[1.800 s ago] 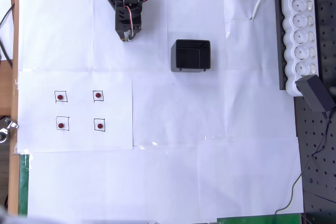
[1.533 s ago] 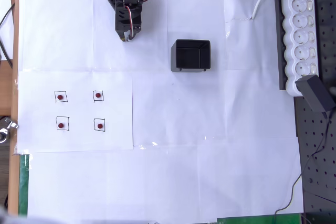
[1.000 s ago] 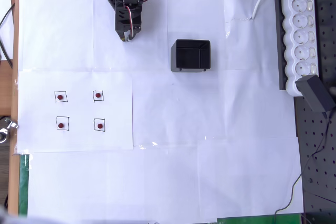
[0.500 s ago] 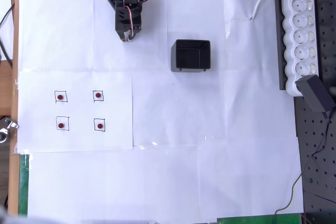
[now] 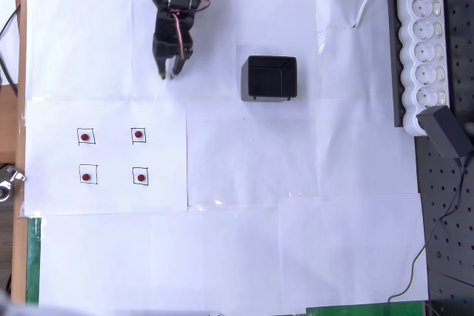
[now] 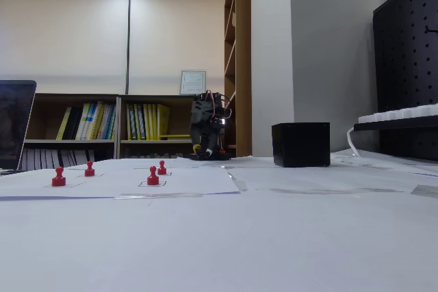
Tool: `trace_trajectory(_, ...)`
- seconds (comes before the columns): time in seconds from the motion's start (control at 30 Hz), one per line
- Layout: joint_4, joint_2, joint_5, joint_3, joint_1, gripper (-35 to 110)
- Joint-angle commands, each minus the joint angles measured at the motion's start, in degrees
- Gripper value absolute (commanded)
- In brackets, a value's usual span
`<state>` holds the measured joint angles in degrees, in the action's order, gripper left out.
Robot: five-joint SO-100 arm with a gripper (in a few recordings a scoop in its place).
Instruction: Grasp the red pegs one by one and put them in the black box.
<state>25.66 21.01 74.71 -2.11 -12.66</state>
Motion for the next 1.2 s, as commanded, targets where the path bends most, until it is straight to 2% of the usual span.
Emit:
trace_trajectory(0.0,-22.2,16.3,3.9,0.1,-3.6,10)
trace_trajectory(0.1,-35.7,27.9,7.6,-0.3,-5.0,11)
trace_trajectory(0.47,-54.7,51.8,16.1,-6.5,-4.3,13)
trace_trajectory(0.8,-58.2,69.8,18.5,-24.3,-3.7,13)
trace_trajectory(1.17,-58.3,78.2,18.6,-34.5,-4.9,13)
